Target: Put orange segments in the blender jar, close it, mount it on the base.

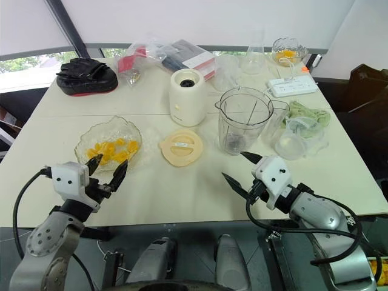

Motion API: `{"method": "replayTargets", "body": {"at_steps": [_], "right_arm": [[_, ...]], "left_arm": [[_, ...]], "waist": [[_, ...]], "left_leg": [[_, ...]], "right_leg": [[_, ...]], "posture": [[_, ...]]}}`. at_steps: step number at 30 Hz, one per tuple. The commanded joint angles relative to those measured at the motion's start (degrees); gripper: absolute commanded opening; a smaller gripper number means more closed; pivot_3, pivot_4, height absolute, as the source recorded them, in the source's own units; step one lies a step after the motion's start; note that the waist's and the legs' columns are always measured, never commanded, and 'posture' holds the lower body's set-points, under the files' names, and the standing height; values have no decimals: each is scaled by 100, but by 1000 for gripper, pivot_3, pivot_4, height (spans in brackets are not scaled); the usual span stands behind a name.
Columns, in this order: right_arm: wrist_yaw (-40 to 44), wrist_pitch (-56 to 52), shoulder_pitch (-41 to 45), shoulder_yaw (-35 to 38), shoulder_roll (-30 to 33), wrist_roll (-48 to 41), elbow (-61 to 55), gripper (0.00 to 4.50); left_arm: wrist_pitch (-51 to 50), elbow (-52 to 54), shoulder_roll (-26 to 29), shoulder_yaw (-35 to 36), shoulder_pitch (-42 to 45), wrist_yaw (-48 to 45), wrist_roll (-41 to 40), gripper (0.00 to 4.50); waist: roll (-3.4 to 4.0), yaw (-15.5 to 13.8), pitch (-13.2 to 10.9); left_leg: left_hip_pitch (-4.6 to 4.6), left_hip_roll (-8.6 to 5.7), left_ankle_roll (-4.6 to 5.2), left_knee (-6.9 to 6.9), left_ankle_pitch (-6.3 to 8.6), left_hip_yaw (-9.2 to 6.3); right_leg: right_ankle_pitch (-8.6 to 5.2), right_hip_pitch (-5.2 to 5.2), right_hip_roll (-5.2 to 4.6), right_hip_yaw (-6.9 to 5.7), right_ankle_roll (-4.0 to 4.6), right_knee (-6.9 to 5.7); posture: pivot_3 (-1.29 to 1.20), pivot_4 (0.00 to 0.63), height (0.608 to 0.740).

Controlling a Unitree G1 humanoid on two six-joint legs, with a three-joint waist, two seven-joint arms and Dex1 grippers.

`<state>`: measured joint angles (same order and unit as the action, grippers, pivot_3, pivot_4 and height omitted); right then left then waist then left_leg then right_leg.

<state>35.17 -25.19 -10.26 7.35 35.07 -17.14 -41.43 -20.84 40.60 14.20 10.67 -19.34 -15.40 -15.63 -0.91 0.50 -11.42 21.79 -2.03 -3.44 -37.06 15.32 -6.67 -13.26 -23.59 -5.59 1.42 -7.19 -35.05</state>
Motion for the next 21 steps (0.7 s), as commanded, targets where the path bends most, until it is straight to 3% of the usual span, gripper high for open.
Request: {"method": "replayTargets", "body": {"at_steps": [1, 21], "right_arm": [[-11, 98, 34, 39, 28, -27, -197, 3745], [-50, 155, 63, 21, -1, 17, -72, 3745]], "left_arm": [[419, -43, 15, 90, -69, -101, 20, 3637], [1428, -1132, 89, 335, -135, -493, -25, 3637]], "waist": [[0, 0, 0], [2, -2, 2]], "left_leg": [[1, 0, 0, 0, 0, 0], [52, -1, 2, -5, -1, 1]], "right_leg": [[0, 0, 0, 0, 0, 0], [17, -50, 0, -2, 24, -5]], "posture": [[0, 150, 740], [0, 150, 740]]}}
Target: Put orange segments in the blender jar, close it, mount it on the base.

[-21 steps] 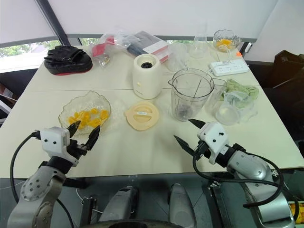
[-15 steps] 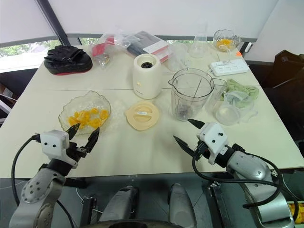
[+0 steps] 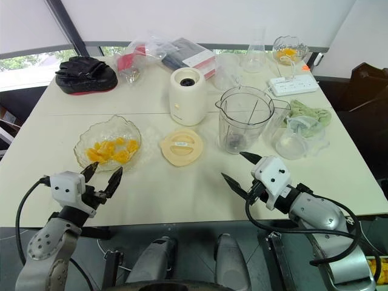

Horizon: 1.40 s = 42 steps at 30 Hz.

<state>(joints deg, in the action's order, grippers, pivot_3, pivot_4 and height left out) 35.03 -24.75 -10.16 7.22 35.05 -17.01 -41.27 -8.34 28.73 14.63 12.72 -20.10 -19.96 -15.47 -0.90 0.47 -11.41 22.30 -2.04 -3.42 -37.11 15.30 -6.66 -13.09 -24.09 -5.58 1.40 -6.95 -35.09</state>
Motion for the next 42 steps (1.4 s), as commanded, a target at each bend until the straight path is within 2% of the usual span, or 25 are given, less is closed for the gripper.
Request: {"method": "replayTargets", "body": {"at_steps": [1, 16, 21, 24, 29, 34, 36, 38, 42], "right_arm": [[-43, 111, 57, 25, -6, 7, -83, 3745], [-197, 126, 107, -138, -114, 54, -35, 3745], [-221, 137, 188, -172, -137, 70, 56, 3745], [-270, 152, 321, -252, -189, 104, 165, 3745], [-335, 176, 514, -451, -311, 178, 293, 3745], [-395, 299, 776, -685, -472, 278, 552, 3745], [-412, 352, 837, -754, -527, 329, 635, 3745], [-435, 414, 888, -819, -587, 378, 716, 3745], [-477, 569, 932, -909, -680, 479, 868, 3745]], "left_arm": [[207, 40, 47, 131, -77, -44, -38, 3637], [695, -571, 143, 194, -30, -227, -33, 3637], [789, -1054, 428, 464, 311, -395, -165, 3637], [575, -1112, 786, 679, 731, -506, -332, 3637], [-364, -901, 1506, 916, 1621, -508, -731, 3637], [-1872, -1570, 3080, 731, 3034, -1483, -1190, 3637], [-2296, -2063, 3597, 452, 3768, -1719, -1067, 3637], [-3184, -2446, 4007, -37, 4680, -1813, -967, 3637], [-4847, -2655, 4155, -879, 6185, -1656, -884, 3637]], "waist": [[0, 2, 0], [1, 1, 3], [-1, 5, 5], [-1, 8, 6], [-4, 10, 9], [-9, 30, 8], [-8, 42, 8], [-11, 52, 8], [-14, 50, 8]], "left_leg": [[0, 0, 0, 0, 0, 0], [-1, 0, 1, -1, 0, 1], [-5, 0, 1, -2, -1, 0], [-7, 0, 1, -5, -1, 1], [-11, 0, 2, -10, -2, -2], [-14, 1, 2, -9, -3, -4], [-18, 1, 3, -9, -3, -4], [-20, 0, 3, -8, -3, -2], [-15, -1, 3, -7, -3, -4]], "right_leg": [[0, 0, 0, 0, 0, 0], [3, 0, 0, 0, 2, -3], [3, 0, 1, -1, 4, -12], [5, 2, 2, -1, 5, -14], [9, 2, 3, -3, 7, -26], [9, -3, 7, -4, 6, -40], [8, -2, 8, -3, 7, -46], [8, -1, 8, -3, 6, -46], [16, -2, 9, -1, -28, -47]], "posture": [[0, 150, 740], [0, 150, 740], [0, 150, 740], [0, 150, 740], [0, 150, 740], [0, 150, 740], [0, 150, 740], [0, 150, 740], [0, 150, 740]]}}
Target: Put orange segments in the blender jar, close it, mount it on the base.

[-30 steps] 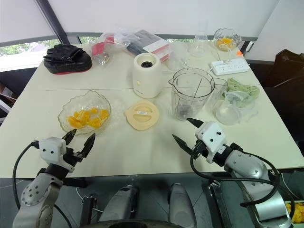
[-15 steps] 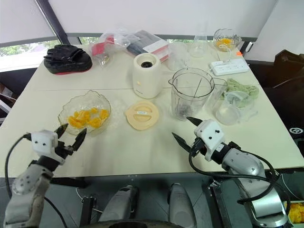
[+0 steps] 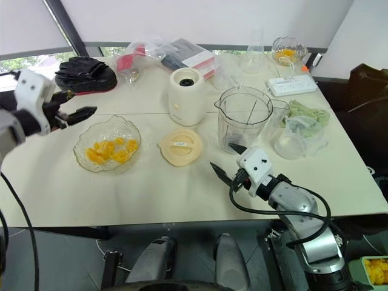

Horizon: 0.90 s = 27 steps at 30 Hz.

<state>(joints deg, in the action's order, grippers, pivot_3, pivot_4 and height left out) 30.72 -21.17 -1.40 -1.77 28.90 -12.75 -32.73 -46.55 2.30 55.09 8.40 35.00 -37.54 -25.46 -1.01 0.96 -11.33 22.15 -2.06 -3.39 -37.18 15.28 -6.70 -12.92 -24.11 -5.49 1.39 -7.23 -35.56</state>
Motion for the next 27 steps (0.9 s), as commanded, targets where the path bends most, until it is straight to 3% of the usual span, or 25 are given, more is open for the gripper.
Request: {"method": "replayTargets", "body": {"at_steps": [1, 4, 9, 13, 18, 22, 27], "right_arm": [[-71, 240, 63, -13, -98, 81, 44, 3745], [-109, 293, 48, -43, -155, 145, 67, 3745], [-119, 299, -30, -79, -148, 187, 11, 3745], [-56, 268, -5, -122, -115, 183, 42, 3745], [98, 256, 144, -223, -87, 169, 163, 3745], [252, 266, 387, -289, -75, 150, 360, 3745], [384, 283, 567, -289, -55, 143, 512, 3745]], "left_arm": [[-1462, -61, -64, -595, 1051, 273, 126, 3637], [-3149, -158, -788, -573, 1932, 946, 83, 3637], [-4556, 451, -1997, 496, 1963, 2320, 643, 3637], [-4595, 1513, -2722, 1146, 1267, 3497, 1058, 3637], [-4595, 2272, -3041, 1303, 577, 4478, 1330, 3637], [-4595, 2100, -3640, 1810, 571, 5195, 1539, 3637], [-4595, 1439, -3933, 2188, 1104, 5713, 1930, 3637]], "waist": [[-2, 5, -1], [-3, -3, -1], [-6, 81, -2], [-5, 180, -2], [-10, 118, 0], [-16, 4, 2], [-24, -27, 3]], "left_leg": [[2, 0, 0, 1, 0, -2], [3, -2, 0, 2, 0, -4], [1, -4, -1, 2, 0, -5], [-11, 0, -6, 7, -3, -5], [-12, -2, -37, 4, -20, -6], [-17, -4, -42, -13, -25, -6], [-26, -4, -41, -11, -27, -8]], "right_leg": [[-1, -1, 0, 0, -3, 0], [-6, -4, 0, 0, -12, -11], [-11, -24, -1, 5, -19, -50], [-8, -32, 0, 9, -13, -62], [-1, -27, 0, 12, -5, -61], [7, -12, 0, 12, 7, -56], [8, 0, 1, 10, 6, -56]], "posture": [[0, 150, 740], [0, 150, 740], [0, 150, 740], [0, 150, 740], [0, 150, 740], [0, 150, 740], [0, 150, 740]]}}
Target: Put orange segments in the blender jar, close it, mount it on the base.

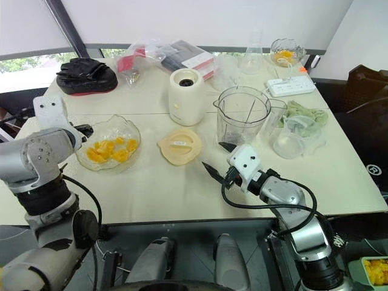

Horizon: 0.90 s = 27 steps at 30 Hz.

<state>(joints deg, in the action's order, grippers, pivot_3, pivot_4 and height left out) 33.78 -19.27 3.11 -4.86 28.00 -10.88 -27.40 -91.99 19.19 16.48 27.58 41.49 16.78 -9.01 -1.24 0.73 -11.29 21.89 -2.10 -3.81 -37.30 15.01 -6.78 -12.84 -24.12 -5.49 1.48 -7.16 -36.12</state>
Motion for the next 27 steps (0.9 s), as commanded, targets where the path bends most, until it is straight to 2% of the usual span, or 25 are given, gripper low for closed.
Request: {"method": "replayTargets", "body": {"at_steps": [1, 10, 16, 24, 27], "right_arm": [[91, 98, 124, 17, 36, -39, -12, 3745], [-34, 55, -24, 80, 4, 9, -175, 3745], [-165, 23, -173, 53, -30, 41, -327, 3745], [-234, 25, -256, 30, -2, 80, -413, 3745], [-250, 16, -290, 30, -3, 88, -447, 3745]], "left_arm": [[-51, -357, -123, 356, 571, 321, 344, 3637], [-51, -2078, 29, 358, 1074, 306, 773, 3637], [-51, -2868, 251, 326, 1271, 41, 827, 3637], [324, -4117, 855, -373, 1457, -808, 627, 3637], [587, -4462, 1004, -881, 1472, -1334, 482, 3637]], "waist": [[-1, 0, 0], [-1, 17, 0], [-1, 21, 0], [0, 24, 1], [0, 26, 1]], "left_leg": [[1, 0, 0, 0, 0, 0], [-2, 0, -2, 13, -1, 1], [-1, 0, -3, 13, -1, 1], [-6, 0, -5, 13, -2, 2], [-10, 0, -5, 14, -3, 2]], "right_leg": [[0, 0, 0, -1, 0, 1], [0, -5, 0, -2, -5, 0], [0, -6, -1, -2, -6, 1], [1, -5, -1, -2, -7, -1], [1, -2, -1, -2, -7, -2]], "posture": [[0, 150, 740], [0, 150, 740], [0, 150, 740], [0, 150, 740], [0, 150, 740]]}}
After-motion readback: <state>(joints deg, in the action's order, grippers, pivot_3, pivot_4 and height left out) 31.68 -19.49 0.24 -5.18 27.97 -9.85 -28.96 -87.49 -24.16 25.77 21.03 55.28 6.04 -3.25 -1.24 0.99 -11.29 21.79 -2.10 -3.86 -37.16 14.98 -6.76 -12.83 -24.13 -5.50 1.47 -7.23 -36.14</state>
